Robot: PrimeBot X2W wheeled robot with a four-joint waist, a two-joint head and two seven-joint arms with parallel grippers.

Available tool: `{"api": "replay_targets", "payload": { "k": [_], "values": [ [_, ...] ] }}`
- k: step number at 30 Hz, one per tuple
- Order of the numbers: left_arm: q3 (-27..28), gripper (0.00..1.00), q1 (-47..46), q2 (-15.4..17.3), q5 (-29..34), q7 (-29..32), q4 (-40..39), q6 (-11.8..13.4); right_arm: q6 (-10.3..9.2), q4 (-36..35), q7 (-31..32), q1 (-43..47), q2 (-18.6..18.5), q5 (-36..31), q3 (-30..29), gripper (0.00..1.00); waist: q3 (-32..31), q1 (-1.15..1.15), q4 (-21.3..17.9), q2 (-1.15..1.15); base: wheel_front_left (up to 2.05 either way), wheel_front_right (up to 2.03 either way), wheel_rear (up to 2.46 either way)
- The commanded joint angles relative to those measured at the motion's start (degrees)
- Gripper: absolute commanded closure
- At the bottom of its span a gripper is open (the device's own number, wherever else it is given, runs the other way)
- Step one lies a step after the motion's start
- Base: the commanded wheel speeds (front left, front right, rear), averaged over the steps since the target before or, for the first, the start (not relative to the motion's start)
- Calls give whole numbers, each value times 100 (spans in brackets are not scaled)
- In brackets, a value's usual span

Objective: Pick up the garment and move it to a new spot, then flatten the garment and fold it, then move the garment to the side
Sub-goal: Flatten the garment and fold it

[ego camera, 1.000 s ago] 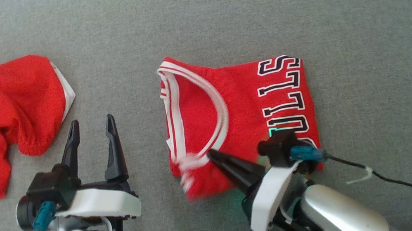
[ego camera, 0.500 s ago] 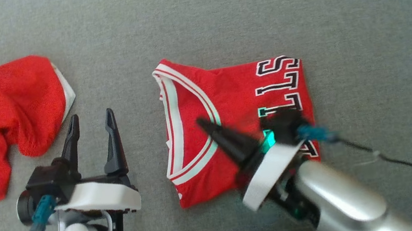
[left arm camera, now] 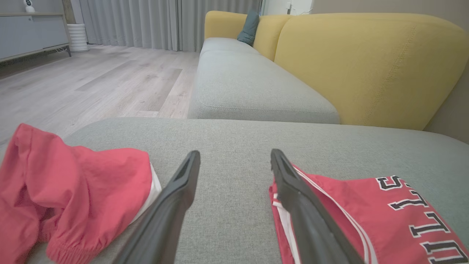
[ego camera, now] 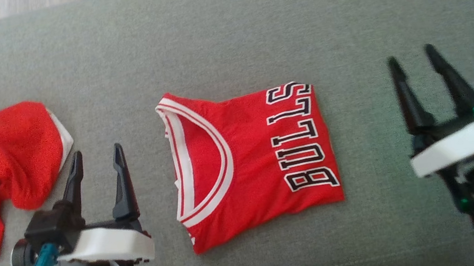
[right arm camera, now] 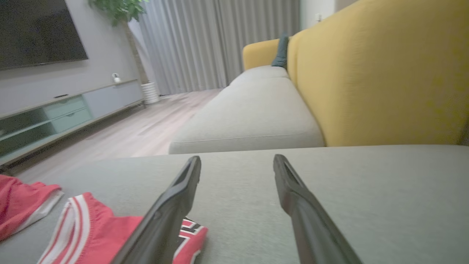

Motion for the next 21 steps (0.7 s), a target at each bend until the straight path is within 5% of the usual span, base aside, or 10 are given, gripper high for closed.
{"api": "replay_targets", "payload": {
  "k": [1, 7, 21],
  "values": [
    [241, 0, -97, 152, 52, -68, -202, 44, -5, -317, 79, 48, -10, -110, -71, 0, -102, 0, -90, 0, 0, 0, 0],
    [225, 0, 87, 221, 49, -33, -255, 85, -5, -865, 478, 629, -6, -386, -662, 0, -304, 0, -198, 0, 0, 0, 0],
    [163, 0, 537, 309, -3, 65, -301, 185, -5, -1442, 982, 1380, 103, -435, -789, 0, -812, 0, -220, 0, 0, 0, 0]
  ]
}}
